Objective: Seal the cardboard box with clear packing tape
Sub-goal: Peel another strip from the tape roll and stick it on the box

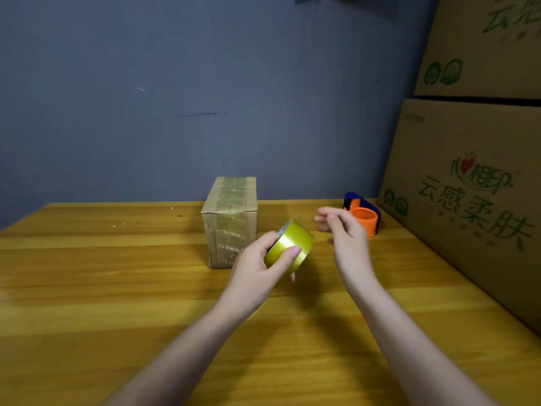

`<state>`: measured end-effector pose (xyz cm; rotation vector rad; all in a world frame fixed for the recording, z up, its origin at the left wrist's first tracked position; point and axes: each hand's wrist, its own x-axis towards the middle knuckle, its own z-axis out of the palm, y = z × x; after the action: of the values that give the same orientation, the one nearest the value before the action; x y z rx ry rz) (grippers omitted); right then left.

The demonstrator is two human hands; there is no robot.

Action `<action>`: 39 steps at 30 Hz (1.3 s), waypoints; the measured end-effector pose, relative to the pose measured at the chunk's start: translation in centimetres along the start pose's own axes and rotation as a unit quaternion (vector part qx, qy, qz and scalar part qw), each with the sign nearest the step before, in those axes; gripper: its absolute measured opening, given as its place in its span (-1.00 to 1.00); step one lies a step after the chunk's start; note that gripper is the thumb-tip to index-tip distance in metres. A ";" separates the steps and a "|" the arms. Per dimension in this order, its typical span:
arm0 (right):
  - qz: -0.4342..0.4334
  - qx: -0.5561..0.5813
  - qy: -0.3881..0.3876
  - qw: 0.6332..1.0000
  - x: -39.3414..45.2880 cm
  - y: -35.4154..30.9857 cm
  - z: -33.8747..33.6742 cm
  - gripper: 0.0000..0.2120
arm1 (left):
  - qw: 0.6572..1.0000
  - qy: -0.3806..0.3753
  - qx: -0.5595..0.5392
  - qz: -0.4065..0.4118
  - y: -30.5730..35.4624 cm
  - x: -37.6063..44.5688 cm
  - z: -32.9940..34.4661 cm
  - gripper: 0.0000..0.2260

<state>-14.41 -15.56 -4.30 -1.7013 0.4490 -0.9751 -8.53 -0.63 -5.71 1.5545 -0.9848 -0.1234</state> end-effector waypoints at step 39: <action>0.169 0.053 -0.245 0.953 0.8 0.4 1.0 -0.46 | 0.872 -0.129 0.443 0.161 0.7 1.7 1.2 -0.56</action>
<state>-13.07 -15.61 -4.43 -1.6282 0.3333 -0.3053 -8.50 -2.63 -4.66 2.1955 -1.6393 0.4315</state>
